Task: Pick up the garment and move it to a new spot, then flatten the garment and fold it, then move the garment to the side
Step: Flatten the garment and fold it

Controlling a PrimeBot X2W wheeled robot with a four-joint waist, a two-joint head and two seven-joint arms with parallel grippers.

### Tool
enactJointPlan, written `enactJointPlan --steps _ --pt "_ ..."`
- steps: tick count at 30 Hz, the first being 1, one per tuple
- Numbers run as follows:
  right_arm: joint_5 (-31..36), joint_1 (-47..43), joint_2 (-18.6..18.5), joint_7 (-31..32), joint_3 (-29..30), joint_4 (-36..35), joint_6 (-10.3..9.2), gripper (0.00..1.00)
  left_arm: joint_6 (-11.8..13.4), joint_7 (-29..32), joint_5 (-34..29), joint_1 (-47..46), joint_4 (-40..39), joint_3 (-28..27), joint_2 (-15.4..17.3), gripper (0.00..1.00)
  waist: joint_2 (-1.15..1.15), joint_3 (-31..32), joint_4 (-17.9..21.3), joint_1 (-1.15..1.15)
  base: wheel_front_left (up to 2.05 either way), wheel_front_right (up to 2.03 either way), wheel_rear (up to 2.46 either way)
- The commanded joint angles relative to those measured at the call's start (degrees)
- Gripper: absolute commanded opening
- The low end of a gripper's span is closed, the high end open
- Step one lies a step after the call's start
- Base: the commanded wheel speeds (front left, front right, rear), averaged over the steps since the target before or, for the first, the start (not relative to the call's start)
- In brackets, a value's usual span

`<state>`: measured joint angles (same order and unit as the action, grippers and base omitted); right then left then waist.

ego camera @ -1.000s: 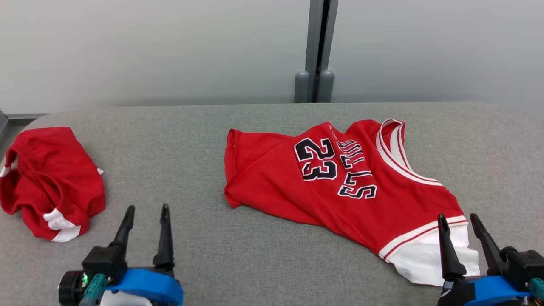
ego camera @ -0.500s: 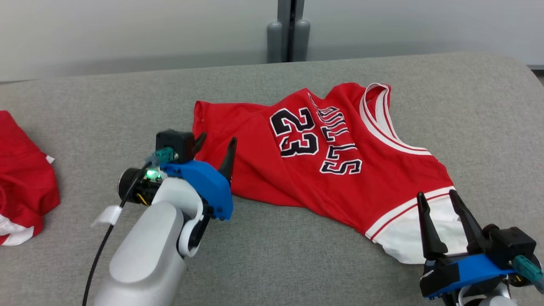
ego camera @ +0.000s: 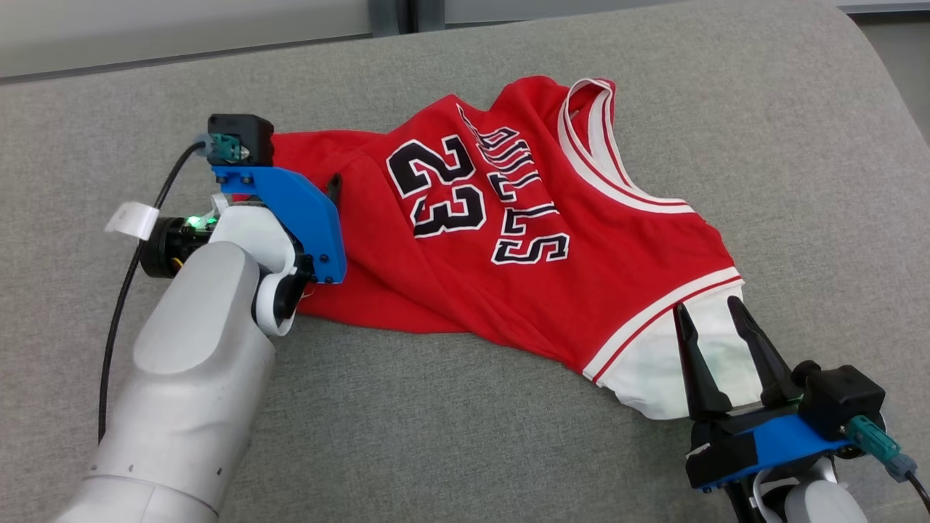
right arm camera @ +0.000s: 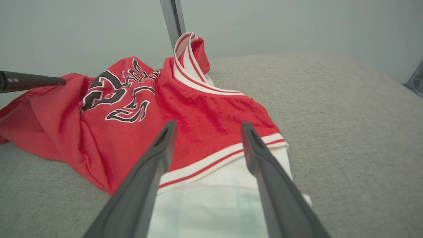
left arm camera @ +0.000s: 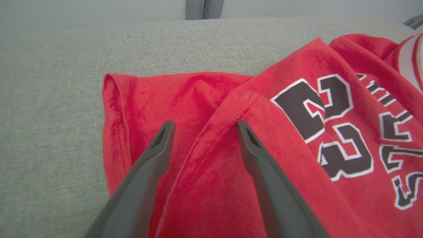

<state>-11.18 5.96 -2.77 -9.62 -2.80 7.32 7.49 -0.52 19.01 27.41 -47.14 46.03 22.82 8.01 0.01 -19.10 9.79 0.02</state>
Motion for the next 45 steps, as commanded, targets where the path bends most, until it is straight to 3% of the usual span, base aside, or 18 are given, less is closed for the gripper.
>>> enactJointPlan --steps 1,7,8,9,10,16,21,27,36,38,39,45 --pt "-0.08 1.25 -0.22 -0.42 0.07 0.13 0.01 1.0 -0.2 0.54 0.73 -1.49 0.59 -0.49 -0.27 1.0 -0.01 -0.5 0.18 -0.02 0.0 0.0 0.0" --pt "-0.12 1.48 -0.22 -1.0 -0.41 0.6 0.01 1.0 -0.8 3.11 2.65 -3.16 3.5 -0.92 -0.93 1.0 -0.01 -1.34 1.09 -0.02 0.0 0.0 0.0" --pt "-0.18 1.5 -0.21 -1.03 -0.46 0.66 0.02 1.0 -1.04 3.66 2.91 -3.19 3.94 -0.82 -1.08 0.89 -0.01 -1.35 1.16 -0.02 0.0 0.0 0.0" --pt "-0.25 1.51 -0.21 -1.1 -0.46 0.74 0.01 1.0 -1.43 3.97 3.33 -3.22 4.24 -0.86 -1.28 0.25 -0.01 -1.33 1.18 -0.02 0.0 0.0 0.0" --pt "-0.3 1.5 -0.21 -1.15 -0.4 0.79 0.01 1.0 -1.93 4.11 3.65 -3.24 4.36 -0.84 -1.45 0.0 -0.01 -1.3 1.18 -0.02 0.0 0.0 0.0" --pt "0.52 0.84 -0.21 -0.76 1.22 0.48 0.01 1.0 -4.48 -1.58 3.4 -1.57 1.98 0.98 -2.42 0.0 -0.01 -0.03 -0.72 -0.02 0.0 0.0 0.0" --pt "0.8 -0.27 -0.21 -0.11 2.38 -0.47 0.01 1.0 -6.24 -8.15 3.66 4.52 -5.36 3.71 -2.93 0.0 -0.01 2.13 -4.23 -0.02 0.0 0.0 0.0" --pt "0.57 -1.69 -0.21 0.75 2.97 -1.15 0.01 1.0 -6.62 -10.11 4.29 18.03 -19.36 7.23 0.65 0.0 -0.01 4.9 -8.55 -0.02 0.0 0.0 0.0" --pt "0.37 -2.94 -0.21 1.75 4.0 -1.89 0.02 1.0 -0.77 -4.95 5.04 37.18 -37.42 8.7 7.17 0.0 -0.01 7.79 -11.81 -0.02 0.0 0.0 0.0" --pt "0.36 -3.0 -0.21 1.92 4.07 -1.98 0.01 1.0 0.91 -3.77 4.81 39.82 -39.13 8.85 7.99 0.78 -0.01 8.12 -11.97 -0.02 0.0 0.0 0.0" --pt "0.34 -3.0 -0.22 1.99 4.08 -2.03 0.01 1.0 1.52 -3.36 4.7 40.85 -39.9 8.95 8.4 1.0 -0.01 8.26 -11.99 -0.02 0.0 0.0 0.0" --pt "0.34 -3.31 -0.22 2.23 4.15 -2.32 0.01 1.0 4.03 -1.6 6.7 43.08 -43.42 6.75 9.71 1.0 -0.01 8.81 -11.89 -0.02 0.0 0.0 0.0"
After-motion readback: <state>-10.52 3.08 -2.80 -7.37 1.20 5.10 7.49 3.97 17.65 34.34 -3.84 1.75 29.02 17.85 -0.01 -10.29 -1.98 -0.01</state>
